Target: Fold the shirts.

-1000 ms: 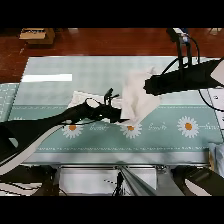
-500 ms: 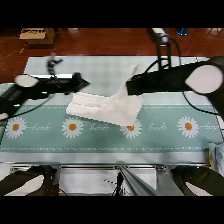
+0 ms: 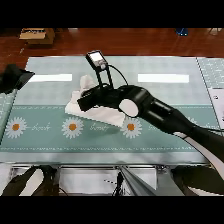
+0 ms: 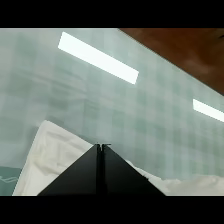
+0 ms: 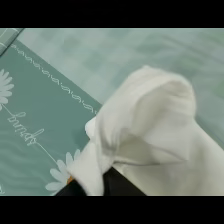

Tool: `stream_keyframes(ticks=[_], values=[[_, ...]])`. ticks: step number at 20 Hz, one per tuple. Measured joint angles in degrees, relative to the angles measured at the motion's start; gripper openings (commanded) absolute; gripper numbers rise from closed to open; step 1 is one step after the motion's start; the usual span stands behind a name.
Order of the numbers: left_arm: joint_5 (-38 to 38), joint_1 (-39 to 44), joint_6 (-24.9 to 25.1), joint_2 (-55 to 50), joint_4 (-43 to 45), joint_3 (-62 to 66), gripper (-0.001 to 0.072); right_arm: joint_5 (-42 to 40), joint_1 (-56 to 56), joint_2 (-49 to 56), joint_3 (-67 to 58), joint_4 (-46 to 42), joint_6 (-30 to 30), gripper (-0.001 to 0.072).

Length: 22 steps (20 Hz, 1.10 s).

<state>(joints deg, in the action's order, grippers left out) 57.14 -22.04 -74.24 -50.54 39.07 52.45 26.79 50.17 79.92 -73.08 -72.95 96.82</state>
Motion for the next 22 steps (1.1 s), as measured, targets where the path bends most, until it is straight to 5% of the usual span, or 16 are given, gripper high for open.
stream_keyframes(ticks=[2,3,4,5,12,15,18,19,22], values=[[0.85,-0.63,0.02,0.55,0.07,-0.02,0.0019,-4.17,0.68,2.38,0.00,1.33,0.09,0.0027],[1.09,-0.83,0.02,0.72,0.33,-0.04,0.0020,-5.88,0.87,3.50,0.00,2.69,0.11,0.0148],[1.27,-1.01,0.02,0.85,0.37,-0.07,0.0019,-7.10,1.05,4.48,0.00,4.13,0.11,0.0372],[1.42,-1.11,0.02,0.94,0.37,-0.07,0.0020,-8.22,1.18,5.38,0.00,5.70,0.11,0.0503],[1.60,-1.33,0.02,0.52,0.59,-0.07,0.0020,-7.87,-3.96,3.76,0.00,8.17,-0.35,0.0497],[1.57,-1.33,0.02,0.46,0.63,-0.07,0.0020,4.28,-12.44,-1.25,-0.02,0.50,-0.37,0.0497],[1.44,-1.33,0.02,0.42,1.14,-0.07,0.0021,25.49,-23.02,-4.81,0.72,-12.28,-0.59,0.0500],[1.44,-1.33,0.02,0.42,1.44,-0.07,0.0021,31.19,-26.58,-5.40,1.84,-14.99,-1.01,0.0556],[1.42,-1.33,0.02,0.42,2.32,-0.07,0.0021,38.91,-36.70,-6.40,8.52,-9.38,-2.97,0.0601]])
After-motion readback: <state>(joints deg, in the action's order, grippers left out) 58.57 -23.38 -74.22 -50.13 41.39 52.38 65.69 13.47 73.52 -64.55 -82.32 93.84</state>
